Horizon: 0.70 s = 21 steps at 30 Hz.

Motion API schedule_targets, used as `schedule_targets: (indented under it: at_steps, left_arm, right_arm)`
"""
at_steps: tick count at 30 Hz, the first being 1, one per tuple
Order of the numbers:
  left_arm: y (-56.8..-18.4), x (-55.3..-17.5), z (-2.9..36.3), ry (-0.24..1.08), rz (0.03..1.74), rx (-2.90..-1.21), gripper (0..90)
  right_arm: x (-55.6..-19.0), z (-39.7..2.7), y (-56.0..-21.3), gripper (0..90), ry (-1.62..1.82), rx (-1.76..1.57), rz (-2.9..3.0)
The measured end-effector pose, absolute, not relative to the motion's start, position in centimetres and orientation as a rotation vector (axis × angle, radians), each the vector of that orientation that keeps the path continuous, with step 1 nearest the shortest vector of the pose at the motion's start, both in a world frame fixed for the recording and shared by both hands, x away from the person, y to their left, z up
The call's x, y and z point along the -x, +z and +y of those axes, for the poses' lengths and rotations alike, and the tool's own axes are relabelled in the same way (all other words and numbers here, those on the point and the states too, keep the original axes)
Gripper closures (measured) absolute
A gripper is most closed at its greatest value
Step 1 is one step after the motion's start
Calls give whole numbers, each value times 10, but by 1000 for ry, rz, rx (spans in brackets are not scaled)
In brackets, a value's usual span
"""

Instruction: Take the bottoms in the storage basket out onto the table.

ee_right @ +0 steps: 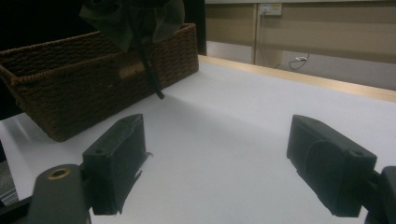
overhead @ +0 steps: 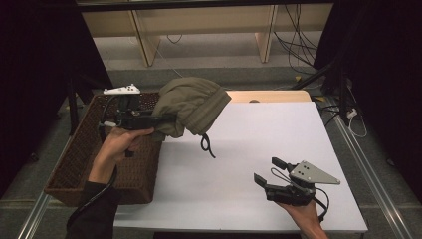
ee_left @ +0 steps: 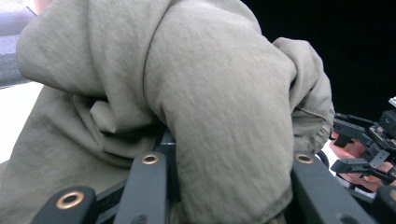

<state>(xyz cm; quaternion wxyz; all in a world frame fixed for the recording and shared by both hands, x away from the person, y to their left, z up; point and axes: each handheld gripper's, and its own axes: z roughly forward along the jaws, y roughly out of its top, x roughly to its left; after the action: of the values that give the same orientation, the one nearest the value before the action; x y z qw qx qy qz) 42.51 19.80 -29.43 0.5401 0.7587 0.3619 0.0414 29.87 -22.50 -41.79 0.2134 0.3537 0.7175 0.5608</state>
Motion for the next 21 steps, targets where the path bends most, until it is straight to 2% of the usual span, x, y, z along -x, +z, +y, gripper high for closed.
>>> schedule_targets:
  at_steps: [21]
  left_arm:
    - [-316, -429, 152, 27, 829, -1860, 641]
  right_arm:
    - [-299, -226, -418, 207, 1559, -978, 1986]
